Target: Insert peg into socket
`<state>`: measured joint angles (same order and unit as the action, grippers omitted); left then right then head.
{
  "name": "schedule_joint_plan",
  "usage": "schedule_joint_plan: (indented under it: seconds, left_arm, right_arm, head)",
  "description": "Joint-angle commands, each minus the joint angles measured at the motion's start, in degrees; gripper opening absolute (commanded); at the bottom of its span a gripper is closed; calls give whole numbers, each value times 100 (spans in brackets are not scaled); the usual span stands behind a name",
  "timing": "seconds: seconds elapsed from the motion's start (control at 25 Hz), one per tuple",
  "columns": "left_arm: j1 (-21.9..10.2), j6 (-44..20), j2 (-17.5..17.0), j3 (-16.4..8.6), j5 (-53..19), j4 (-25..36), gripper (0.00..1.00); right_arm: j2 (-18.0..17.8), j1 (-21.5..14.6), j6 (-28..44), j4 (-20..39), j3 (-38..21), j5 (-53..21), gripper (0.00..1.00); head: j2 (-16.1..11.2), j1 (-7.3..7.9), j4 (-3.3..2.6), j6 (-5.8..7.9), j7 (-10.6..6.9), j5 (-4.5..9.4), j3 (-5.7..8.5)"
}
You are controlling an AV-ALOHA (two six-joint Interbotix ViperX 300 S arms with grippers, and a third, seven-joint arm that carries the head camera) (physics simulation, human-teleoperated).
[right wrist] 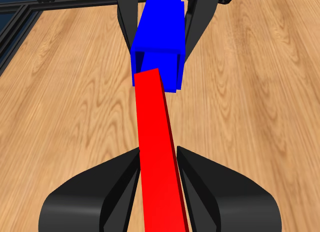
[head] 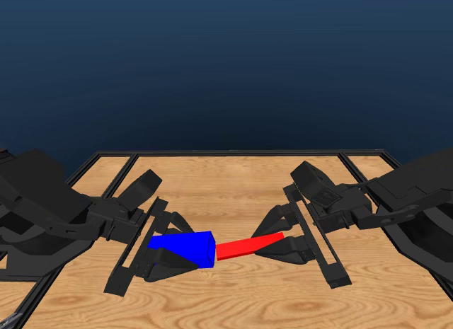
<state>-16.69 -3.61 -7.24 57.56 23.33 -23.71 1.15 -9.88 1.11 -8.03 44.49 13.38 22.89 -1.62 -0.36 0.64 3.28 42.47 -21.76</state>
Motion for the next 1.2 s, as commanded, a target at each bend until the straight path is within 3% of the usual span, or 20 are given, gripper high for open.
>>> schedule_joint_plan:
  seconds: [0.04, 0.12, 0.36, 0.56, 0.68, 0.72, 0.84, 0.92, 1.2]
  left_arm:
    - [-58, 38, 88, -243, 107, 72, 0]
    - [-89, 53, 117, -421, 66, 106, 0]
    - [-246, 1, 218, -623, 94, 108, 0]
    - [-280, -86, 253, -610, 73, 128, 0]
    - [-314, -131, 294, -585, 13, 113, 0]
    - [-349, -183, 305, -479, 34, 127, 0]
    - [-353, -195, 362, -373, 48, 108, 0]
    - [-330, -186, 408, -485, 86, 97, 0]
    - [-294, -234, 347, -414, 280, 82, 0]
  right_arm:
    - [-169, -14, 7, 99, -460, -21, 0]
    - [-284, 10, -1, 163, -613, -56, 0]
    - [-684, 35, 94, 343, -1242, -153, 0]
    - [-1364, -198, 314, 525, -2035, -418, 0]
    - [-1508, -299, 473, 595, -2270, -654, 0]
    - [-1508, -299, 548, 596, -2251, -764, 100]
    - [-1309, -256, 723, 579, -1976, -903, 100]
    - [-1182, -229, 830, 549, -1749, -974, 100]
    - [-676, -211, 1383, 495, -855, -1134, 100]
  head:
    - [106, 30, 6, -1, -5, -20, 20]
    - [119, 39, 8, -3, -15, -3, 6]
    - [188, 109, 23, -2, -46, 54, -33]
    - [235, 177, 36, 8, -83, 38, -50]
    - [241, 205, 42, 2, -124, 41, -47]
    - [245, 216, 43, 6, -133, 49, -42]
    - [262, 248, 49, 12, -156, 41, -37]
    - [269, 262, 52, 9, -168, 30, -30]
    - [292, 247, 48, 12, -167, 21, -11]
